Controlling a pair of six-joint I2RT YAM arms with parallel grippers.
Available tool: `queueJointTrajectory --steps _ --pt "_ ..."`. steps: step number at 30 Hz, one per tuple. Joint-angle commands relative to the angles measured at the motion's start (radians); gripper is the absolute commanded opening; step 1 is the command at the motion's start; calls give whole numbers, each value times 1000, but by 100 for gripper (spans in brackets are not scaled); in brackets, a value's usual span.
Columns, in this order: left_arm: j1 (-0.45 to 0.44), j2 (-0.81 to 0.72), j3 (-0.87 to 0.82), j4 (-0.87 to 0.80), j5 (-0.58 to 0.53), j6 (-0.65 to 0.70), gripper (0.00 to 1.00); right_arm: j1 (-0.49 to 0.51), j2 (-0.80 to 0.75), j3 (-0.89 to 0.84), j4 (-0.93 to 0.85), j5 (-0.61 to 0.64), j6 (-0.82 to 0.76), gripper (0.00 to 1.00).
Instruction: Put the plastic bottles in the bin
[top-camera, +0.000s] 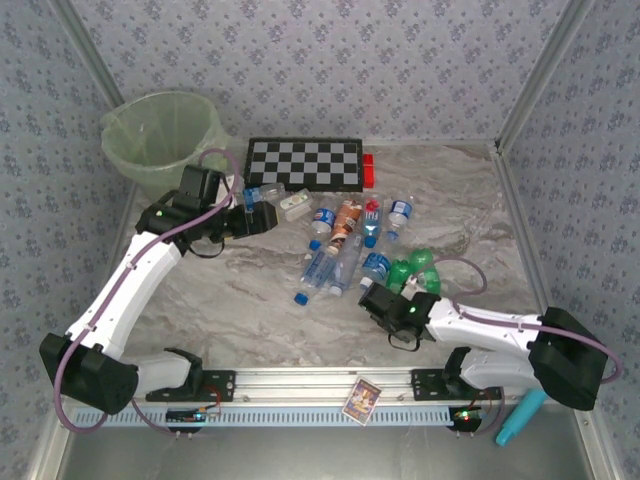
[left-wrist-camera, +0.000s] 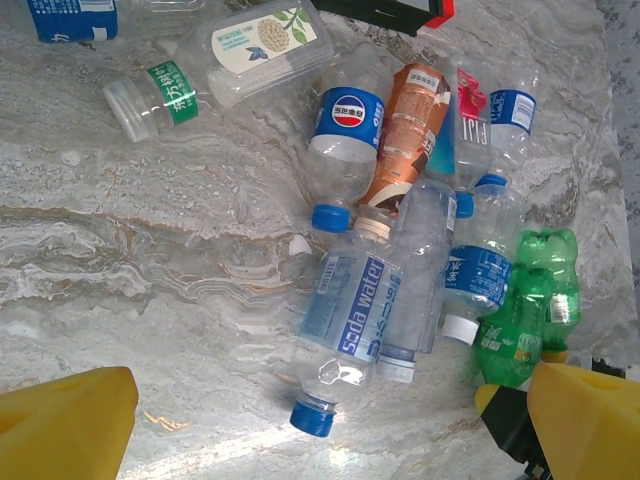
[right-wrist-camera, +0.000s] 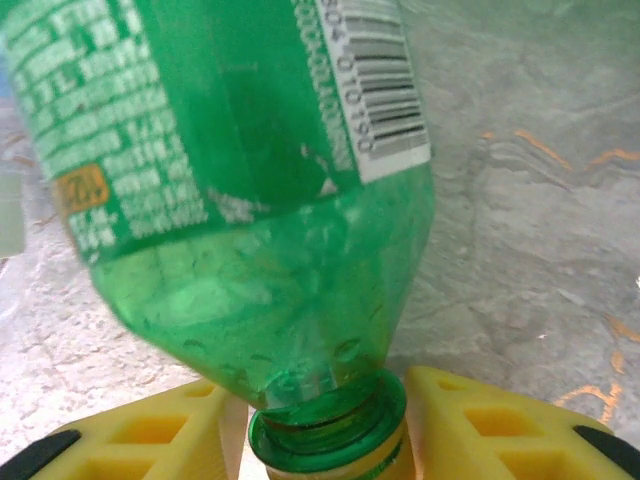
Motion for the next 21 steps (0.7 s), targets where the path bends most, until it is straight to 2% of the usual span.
queueJointTrajectory --steps 1,8,12,15,21 --pt "-7 -13 26 -19 14 7 100 -13 -19 -20 10 11 -49 49" --pt "-7 -19 20 -28 14 12 100 -28 -37 -45 30 5 -98 40" --pt "-7 -17 16 -33 16 14 100 -34 -44 -33 8 7 -148 42" --pt "-7 -16 18 -35 16 14 100 -35 -60 -23 -1 24 -179 33" --pt "-6 -16 16 -26 16 23 100 -22 -105 26 -67 45 -211 31"
